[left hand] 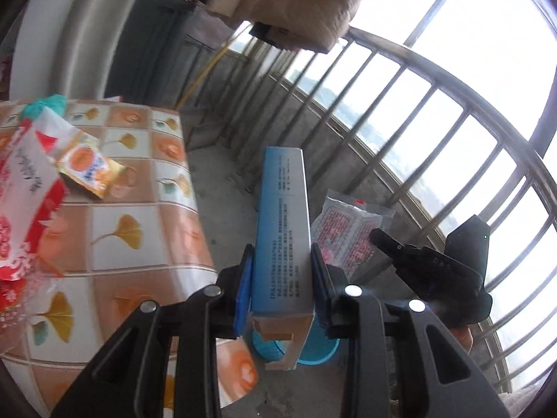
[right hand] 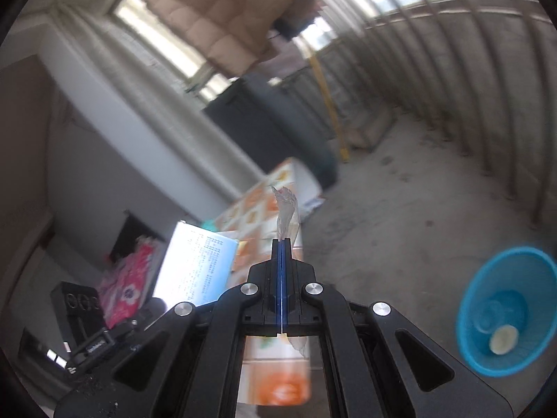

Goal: Collect trash
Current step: 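Carry the medicine box to the wastebasket and open the left tool, then grasp the red-white snack bag with the right tool while the left tool grasps the clear wrapper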

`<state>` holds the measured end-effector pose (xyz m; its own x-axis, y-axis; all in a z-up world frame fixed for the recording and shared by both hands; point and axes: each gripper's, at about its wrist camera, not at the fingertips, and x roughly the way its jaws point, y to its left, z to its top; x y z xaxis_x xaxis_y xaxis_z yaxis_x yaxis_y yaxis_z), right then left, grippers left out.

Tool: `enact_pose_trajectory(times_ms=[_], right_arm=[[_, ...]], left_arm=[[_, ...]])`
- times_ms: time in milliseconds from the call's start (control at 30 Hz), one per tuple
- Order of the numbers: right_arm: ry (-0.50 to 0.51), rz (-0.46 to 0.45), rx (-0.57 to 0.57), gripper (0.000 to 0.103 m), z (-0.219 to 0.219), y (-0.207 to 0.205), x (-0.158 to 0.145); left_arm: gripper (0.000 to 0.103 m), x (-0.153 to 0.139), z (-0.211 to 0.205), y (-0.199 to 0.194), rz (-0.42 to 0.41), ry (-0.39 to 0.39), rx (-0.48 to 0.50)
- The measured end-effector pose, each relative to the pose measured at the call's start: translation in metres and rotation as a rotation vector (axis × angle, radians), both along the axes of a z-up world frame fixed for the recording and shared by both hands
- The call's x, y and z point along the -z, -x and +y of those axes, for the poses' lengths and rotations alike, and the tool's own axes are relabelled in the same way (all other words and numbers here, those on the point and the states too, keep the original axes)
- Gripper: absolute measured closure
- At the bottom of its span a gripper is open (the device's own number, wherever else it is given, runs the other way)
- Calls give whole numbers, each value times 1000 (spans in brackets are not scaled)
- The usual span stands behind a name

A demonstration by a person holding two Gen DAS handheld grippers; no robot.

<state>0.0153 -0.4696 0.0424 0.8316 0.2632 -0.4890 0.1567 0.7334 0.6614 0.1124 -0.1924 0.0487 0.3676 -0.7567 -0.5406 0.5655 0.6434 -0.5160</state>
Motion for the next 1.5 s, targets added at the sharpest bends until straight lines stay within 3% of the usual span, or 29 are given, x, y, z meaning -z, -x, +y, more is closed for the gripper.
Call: enact_pose_trajectory(times_ms=[100,367,467,500,533,567,600,667,767,867,1067,1200,1333,1500], right_arm=[[27,117,147,103,-33,25,26],[-51,320,418,103,-106,74,106],[-80,369,492,100,-129,84,138],[-84,389,513,99,-136,87,149],[-90,427,543,90,-144,89,165],[-92,460,561,70,-150,98,176],[-89,523,594,63,-155,100,191],[-87,585,636,60,-162,104,207],[-117,600,667,58,-166,115,220],[-69,592,663,53,-162,115,213],[36,502,555,40,-134,79,161],[68,377,437,32,-106,45,119],[48,256,237,25,-60,-8,83],[-6,214,-37,23,13,-71,64]], left_arm=[[73,20,-58,9,41,-46,106],[72,96,-206,29,175,-252,348],[72,126,-249,32,243,-255,379],[66,136,-259,30,271,-239,386],[60,149,-273,28,300,-241,390],[45,155,-281,28,312,-262,374],[40,162,-288,26,331,-293,347],[40,164,-292,22,366,-300,359],[34,146,-274,14,328,-265,347],[32,120,-239,3,252,-233,296],[32,76,-168,-6,202,-136,256],[27,32,-101,-13,116,-72,176],[26,-1,-33,-16,15,-47,45],[26,-21,72,-11,-72,-20,-179]])
